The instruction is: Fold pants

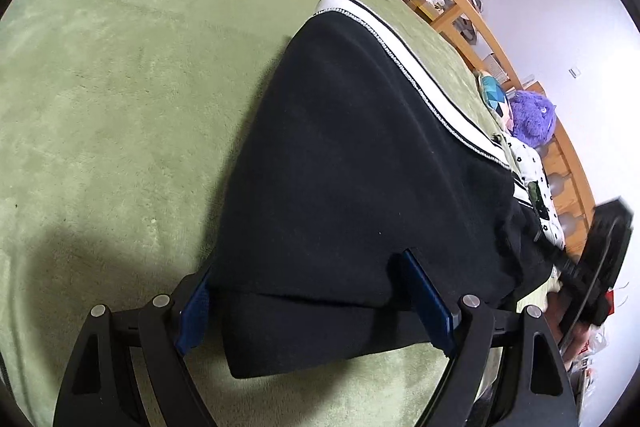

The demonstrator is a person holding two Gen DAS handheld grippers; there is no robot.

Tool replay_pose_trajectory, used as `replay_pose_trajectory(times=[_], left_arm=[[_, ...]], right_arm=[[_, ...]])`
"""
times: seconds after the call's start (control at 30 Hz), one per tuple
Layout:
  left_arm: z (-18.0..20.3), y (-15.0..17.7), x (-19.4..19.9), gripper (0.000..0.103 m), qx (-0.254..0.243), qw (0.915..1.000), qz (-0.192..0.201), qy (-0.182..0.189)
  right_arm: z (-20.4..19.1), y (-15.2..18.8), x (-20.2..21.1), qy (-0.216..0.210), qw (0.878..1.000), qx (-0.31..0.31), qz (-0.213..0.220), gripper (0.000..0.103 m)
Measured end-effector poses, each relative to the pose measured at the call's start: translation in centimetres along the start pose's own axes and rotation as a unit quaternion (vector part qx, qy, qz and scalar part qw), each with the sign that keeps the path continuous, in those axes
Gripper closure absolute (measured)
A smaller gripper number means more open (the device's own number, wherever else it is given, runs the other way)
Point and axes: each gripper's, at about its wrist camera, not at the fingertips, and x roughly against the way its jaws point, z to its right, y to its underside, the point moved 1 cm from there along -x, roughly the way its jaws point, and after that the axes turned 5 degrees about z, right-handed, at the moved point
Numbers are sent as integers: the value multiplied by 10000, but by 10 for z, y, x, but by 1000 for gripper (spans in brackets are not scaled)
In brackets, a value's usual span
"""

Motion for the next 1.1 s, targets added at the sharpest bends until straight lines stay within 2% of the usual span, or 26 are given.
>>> replay_pose_trajectory(times=[0.07, 0.2, 0.3, 0.33, 0.4, 0.53, 0.57, 0.6, 0.73, 0.77, 0.83, 0.9, 1.0, 1.07, 1.1], left_arm=[[-1, -2, 0, 19, 81, 10000, -3, 35], [-8, -8, 5, 20, 95, 9999, 49, 88], [-6, -10, 0, 20, 41, 10000, -55, 45], [-5, -10, -1, 20, 46, 9999, -64, 82], [-2, -10, -3, 20, 28, 9999, -63, 132], [-2, -11, -7, 20, 142, 9998, 14, 152], [-4, -10, -6, 20, 217, 9996, 60, 182], [-3, -10, -6, 20, 257, 9994, 83, 195], [-1, -7, -6, 20, 293, 9994, 161, 131], [-1, -7, -7, 20, 331, 9992, 184, 110], [-1, -8, -7, 20, 410, 9989, 215, 112], [-3, -7, -8, 20, 465, 9986, 233, 93], [0, -5, -8, 20, 447, 9985, 326, 5], [1, -4, -8, 20, 459, 9982, 372, -32], [5, -1, -8, 23, 506, 9979, 406, -25]], right_arm=[[-1, -17, 3, 14, 9994, 159, 314, 83], [-5, -45, -28, 63, 9977, 558, 368, 86], [2, -56, -77, 592, 9947, 836, -46, 90], [12, -57, -95, 610, 9953, 696, -299, 90], [24, -57, -102, 537, 9967, 488, -352, 90], [21, -55, -83, 633, 9946, 742, -358, 85], [23, -51, -72, 561, 9959, 643, -313, 84], [21, -54, -70, 459, 9972, 527, -265, 82], [22, -22, -18, -236, 9997, 40, -108, 81], [18, -10, -14, -240, 9995, 70, -200, 81], [7, 19, -11, 22, 9983, 259, -528, 81], [5, 37, -4, 49, 9988, 156, -453, 80], [11, 39, 9, -99, 9991, -146, -395, 80], [13, 35, 29, -149, 9995, -229, -144, 79], [12, 35, 35, -108, 9997, -215, -90, 79]])
